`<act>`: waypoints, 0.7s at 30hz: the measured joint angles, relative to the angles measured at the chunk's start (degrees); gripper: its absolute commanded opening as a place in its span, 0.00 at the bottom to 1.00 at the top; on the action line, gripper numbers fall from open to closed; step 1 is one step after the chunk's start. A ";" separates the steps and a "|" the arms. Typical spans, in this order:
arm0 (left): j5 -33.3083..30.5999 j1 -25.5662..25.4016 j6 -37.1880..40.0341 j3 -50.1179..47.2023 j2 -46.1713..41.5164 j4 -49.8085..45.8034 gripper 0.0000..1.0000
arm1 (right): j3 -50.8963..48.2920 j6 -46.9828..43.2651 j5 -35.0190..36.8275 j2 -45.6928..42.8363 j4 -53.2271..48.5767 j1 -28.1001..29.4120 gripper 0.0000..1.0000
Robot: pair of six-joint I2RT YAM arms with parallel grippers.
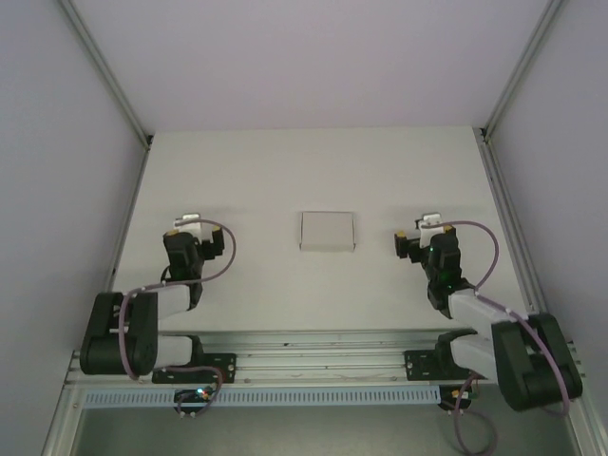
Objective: Assemble paper box
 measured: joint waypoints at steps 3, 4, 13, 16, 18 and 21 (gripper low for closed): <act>0.98 0.85 1.27 0.46 4.90 7.21 1.00 | 0.24 1.16 -2.01 9.27 11.19 -1.66 1.00; 1.44 1.36 1.53 0.48 8.28 11.74 1.00 | 0.87 1.46 -2.62 12.70 13.62 -1.99 1.00; 3.69 6.73 -0.15 3.26 13.42 14.36 1.00 | 11.28 5.05 -8.48 20.83 12.57 -7.23 0.99; 4.11 6.71 -0.15 4.17 13.42 14.16 1.00 | 11.15 5.75 -9.05 20.85 12.17 -7.28 1.00; 4.15 6.73 -0.17 4.28 13.42 14.10 1.00 | 11.15 5.92 -9.44 20.85 12.15 -7.28 1.00; 4.33 6.73 -0.15 4.28 13.42 13.77 1.00 | 11.15 6.01 -9.77 20.85 12.17 -7.28 1.00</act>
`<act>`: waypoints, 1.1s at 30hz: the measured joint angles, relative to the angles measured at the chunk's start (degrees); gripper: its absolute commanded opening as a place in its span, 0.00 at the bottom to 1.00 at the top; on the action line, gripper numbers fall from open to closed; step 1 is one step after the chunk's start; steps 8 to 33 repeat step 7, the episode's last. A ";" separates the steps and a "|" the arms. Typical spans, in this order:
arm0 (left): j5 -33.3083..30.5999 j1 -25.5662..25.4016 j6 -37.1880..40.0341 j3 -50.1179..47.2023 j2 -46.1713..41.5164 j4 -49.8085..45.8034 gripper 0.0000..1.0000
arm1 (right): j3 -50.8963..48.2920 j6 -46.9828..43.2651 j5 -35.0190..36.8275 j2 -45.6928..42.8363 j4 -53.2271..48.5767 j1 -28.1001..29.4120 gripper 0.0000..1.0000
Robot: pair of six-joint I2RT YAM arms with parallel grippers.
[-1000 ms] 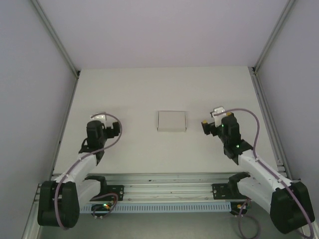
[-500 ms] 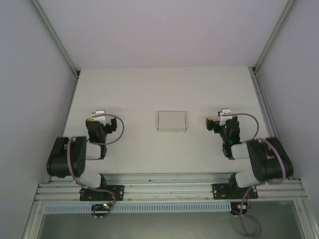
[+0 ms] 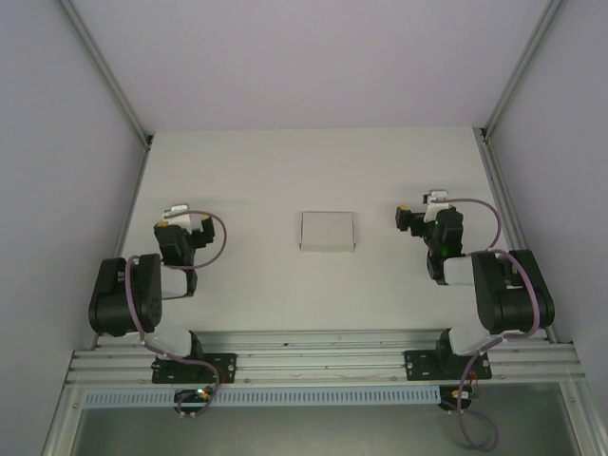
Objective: Assemble paper box
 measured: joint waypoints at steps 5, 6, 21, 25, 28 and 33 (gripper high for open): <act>0.13 0.00 -0.02 0.00 0.00 -0.04 1.00 | 0.00 -0.02 -0.98 0.00 -0.04 0.00 1.00; 0.15 0.00 0.00 0.00 0.00 -0.07 1.00 | 0.00 -0.02 -1.18 0.00 -0.04 0.00 1.00; 0.13 0.00 -0.02 0.00 0.00 -0.07 1.00 | 0.00 -0.02 -1.40 0.00 -0.04 0.00 1.00; 0.13 0.00 -0.02 0.00 0.00 -0.07 1.00 | 0.00 -0.02 -1.40 0.00 -0.04 0.00 1.00; 0.13 0.00 -0.02 0.00 0.00 -0.07 1.00 | 0.00 -0.02 -1.40 0.00 -0.04 0.00 1.00; 0.13 0.00 -0.02 0.00 0.00 -0.07 1.00 | 0.00 -0.02 -1.40 0.00 -0.04 0.00 1.00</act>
